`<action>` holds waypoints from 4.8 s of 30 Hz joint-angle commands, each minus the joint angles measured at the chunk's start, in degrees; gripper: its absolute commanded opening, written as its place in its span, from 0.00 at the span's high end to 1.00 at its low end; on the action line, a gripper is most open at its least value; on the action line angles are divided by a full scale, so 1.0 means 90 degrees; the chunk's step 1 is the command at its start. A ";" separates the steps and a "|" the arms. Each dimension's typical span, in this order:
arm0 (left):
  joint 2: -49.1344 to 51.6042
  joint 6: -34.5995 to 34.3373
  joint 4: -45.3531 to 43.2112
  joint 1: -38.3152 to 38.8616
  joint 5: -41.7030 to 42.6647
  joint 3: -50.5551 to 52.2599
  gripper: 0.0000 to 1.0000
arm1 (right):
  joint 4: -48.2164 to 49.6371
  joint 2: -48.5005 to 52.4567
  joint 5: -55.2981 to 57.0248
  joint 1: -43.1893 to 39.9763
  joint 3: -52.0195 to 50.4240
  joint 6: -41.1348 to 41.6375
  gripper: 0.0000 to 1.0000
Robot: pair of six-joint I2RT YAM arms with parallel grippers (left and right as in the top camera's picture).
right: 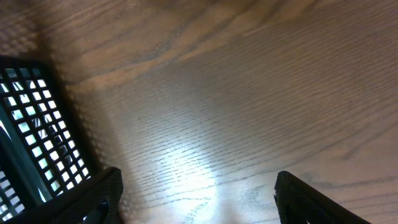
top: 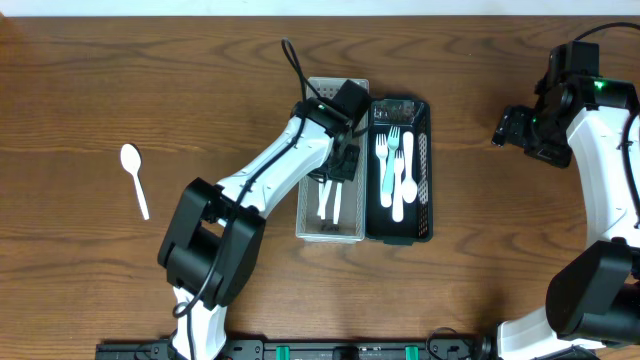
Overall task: Pack container
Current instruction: 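Carry the spoon right and lower it into the clear basket, then open left gripper and return it to the last spoon, then lower left gripper and grasp the last white spoon, then carry the spoon right and lower it into the clear basket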
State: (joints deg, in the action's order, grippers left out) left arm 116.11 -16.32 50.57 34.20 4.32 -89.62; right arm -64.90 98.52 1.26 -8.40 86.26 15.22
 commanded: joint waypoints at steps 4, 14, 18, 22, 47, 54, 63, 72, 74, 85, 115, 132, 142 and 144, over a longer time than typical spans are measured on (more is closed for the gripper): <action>-0.0668 0.0612 0.0291 -0.0036 -0.0172 -0.0226 0.55 | -0.0007 0.0005 -0.0024 -0.0022 0.0005 -0.0085 0.19; -0.3198 0.0726 0.1149 -0.1846 -0.1103 -0.0663 0.31 | -0.0029 0.0005 -0.0024 -0.0022 0.0005 -0.0134 0.18; -0.3587 0.0588 0.1421 -0.3755 -0.1052 -0.0656 0.24 | -0.0032 0.0005 -0.0022 -0.0022 0.0005 -0.0134 0.18; -0.3427 0.0590 0.1389 -0.5481 -0.0568 -0.0486 0.22 | -0.0049 0.0005 -0.0022 -0.0022 0.0005 -0.0134 0.17; 0.0114 0.1338 -0.0206 -0.6504 -0.0032 0.0481 0.22 | -0.0027 0.0005 -0.0022 -0.0022 0.0005 -0.0177 0.16; 0.0515 0.1367 -0.0325 -0.6475 -0.0053 0.0483 0.22 | -0.0032 0.0007 -0.0019 -0.0022 0.0005 -0.0228 0.16; 0.0882 0.1479 -0.0345 -0.6475 -0.0049 0.0495 0.22 | -0.0032 0.0007 -0.0019 -0.0022 0.0005 -0.0226 0.15; 0.0923 0.1477 -0.0313 -0.6475 -0.0049 0.0641 0.62 | -0.0044 0.0005 -0.0019 -0.0022 0.0005 -0.0228 0.15; 0.0923 0.1477 -0.0274 -0.6475 -0.0049 0.0641 0.65 | -0.0049 0.0005 -0.0019 -0.0022 0.0005 -0.0228 0.16; 0.0923 0.1477 -0.0226 -0.6475 -0.0049 0.0641 0.79 | -0.0049 0.0005 -0.0019 -0.0022 0.0005 -0.0228 0.15; -0.3398 0.0323 0.0821 -0.1979 -0.0051 0.0639 0.94 | -0.0019 0.0005 -0.0022 -0.0022 0.0005 -0.0248 0.15; -0.1149 0.0061 -0.0112 0.0413 -0.0095 0.0641 0.94 | -0.0041 0.0005 -0.0024 -0.0022 0.0005 -0.0248 0.15; -0.0964 0.0452 -0.0180 0.0158 -0.0100 0.0500 0.69 | -0.0036 0.0005 -0.0024 -0.0022 0.0005 -0.0248 0.15; -0.1180 0.0634 -0.0131 0.0085 -0.0109 0.0364 0.68 | -0.0034 0.0007 -0.0024 -0.0022 0.0005 -0.0248 0.15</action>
State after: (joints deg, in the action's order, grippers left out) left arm 109.10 -13.78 48.95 36.12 4.12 -83.40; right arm -65.17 98.52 1.06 -8.40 86.24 13.76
